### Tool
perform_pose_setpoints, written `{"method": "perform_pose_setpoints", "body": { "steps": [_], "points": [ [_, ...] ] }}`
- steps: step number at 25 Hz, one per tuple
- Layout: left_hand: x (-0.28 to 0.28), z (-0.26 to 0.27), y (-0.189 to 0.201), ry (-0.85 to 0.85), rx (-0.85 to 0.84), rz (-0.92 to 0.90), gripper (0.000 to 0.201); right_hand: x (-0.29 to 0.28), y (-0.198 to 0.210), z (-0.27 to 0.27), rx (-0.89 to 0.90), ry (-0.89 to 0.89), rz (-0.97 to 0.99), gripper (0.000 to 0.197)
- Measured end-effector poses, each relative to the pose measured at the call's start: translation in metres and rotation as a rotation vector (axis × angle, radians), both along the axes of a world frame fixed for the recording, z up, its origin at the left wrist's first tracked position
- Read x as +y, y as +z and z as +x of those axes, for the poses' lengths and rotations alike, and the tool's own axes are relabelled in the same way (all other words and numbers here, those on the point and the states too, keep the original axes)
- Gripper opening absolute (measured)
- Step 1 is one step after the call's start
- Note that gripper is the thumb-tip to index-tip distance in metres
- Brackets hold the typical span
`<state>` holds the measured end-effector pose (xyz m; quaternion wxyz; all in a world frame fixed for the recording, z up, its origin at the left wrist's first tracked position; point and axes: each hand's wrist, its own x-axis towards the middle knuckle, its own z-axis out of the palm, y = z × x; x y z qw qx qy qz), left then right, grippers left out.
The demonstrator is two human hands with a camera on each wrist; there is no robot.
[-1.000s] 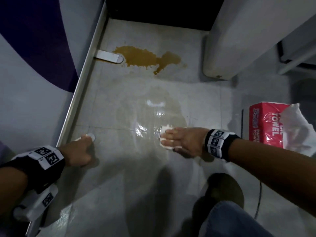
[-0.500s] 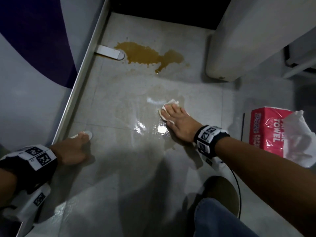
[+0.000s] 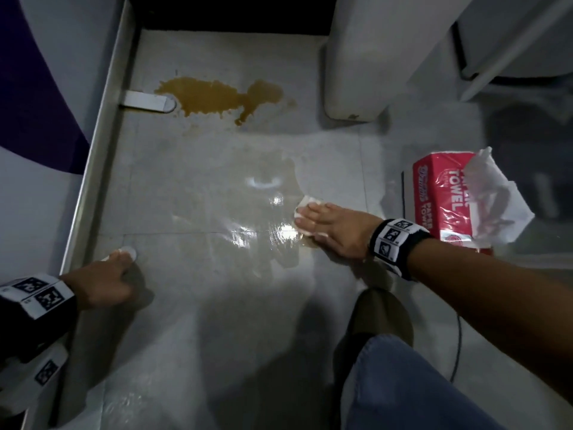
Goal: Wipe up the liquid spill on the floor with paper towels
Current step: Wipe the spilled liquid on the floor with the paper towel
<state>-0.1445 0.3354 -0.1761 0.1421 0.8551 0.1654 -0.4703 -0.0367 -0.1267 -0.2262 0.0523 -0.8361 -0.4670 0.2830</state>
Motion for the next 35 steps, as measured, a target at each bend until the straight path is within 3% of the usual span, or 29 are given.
{"method": "perform_pose_setpoints", "body": {
  "steps": [2,4,6,10,12,14,16,18,20,22,24,26,29,31,35],
  "points": [
    [0.004,0.003,-0.005,0.047,0.008,0.075,0.098,0.007,0.0,-0.009,0.048,-0.263,-0.019,0.068],
    [0.02,0.006,-0.026,0.023,0.028,0.098,0.083,0.021,0.003,-0.032,0.078,-0.387,-0.025,0.066],
    [0.024,0.007,-0.027,-0.038,0.003,0.09,0.073,0.039,0.005,-0.065,0.114,-0.378,-0.002,0.07],
    [0.013,0.003,-0.017,-0.048,-0.025,0.058,0.065,0.076,0.018,-0.11,0.237,-0.151,0.035,0.073],
    [0.011,0.001,-0.016,-0.069,-0.042,0.044,0.054,0.085,0.038,-0.103,0.39,-0.287,0.119,0.057],
    [0.008,0.001,-0.014,-0.076,-0.051,0.057,0.065,0.082,0.051,-0.074,0.541,-0.551,0.177,0.039],
    [0.009,-0.003,-0.011,-0.059,-0.068,0.05,0.087,0.071,0.054,-0.044,0.578,-0.693,0.196,0.027],
    [0.011,-0.005,-0.011,-0.058,-0.072,0.038,0.101,0.057,0.045,-0.02,0.44,-0.733,0.14,0.021],
    [0.01,-0.004,-0.009,-0.052,-0.069,0.038,0.106,0.044,0.038,-0.004,0.13,-0.744,0.089,0.025],
    [0.004,-0.003,-0.006,-0.052,-0.047,0.05,0.113,0.036,0.037,-0.004,-0.17,-0.781,0.11,0.034],
    [0.0,-0.002,-0.006,-0.048,-0.047,0.044,0.117,0.04,0.039,-0.021,-0.303,-0.741,0.184,0.041],
    [0.001,-0.002,-0.007,-0.042,-0.034,0.05,0.116,0.054,0.033,-0.047,-0.297,-0.66,0.145,0.055],
    [0.003,-0.001,-0.01,-0.035,-0.023,0.06,0.114,0.07,0.014,-0.068,-0.169,-0.597,-0.135,0.077],
    [0.003,-0.001,-0.008,-0.038,-0.029,0.053,0.113,0.065,0.004,-0.066,-0.108,-0.656,-0.233,0.072],
    [0.003,-0.004,-0.005,-0.036,-0.051,0.019,0.112,0.047,0.0,-0.061,-0.083,-0.757,-0.152,0.065]
  ]
}}
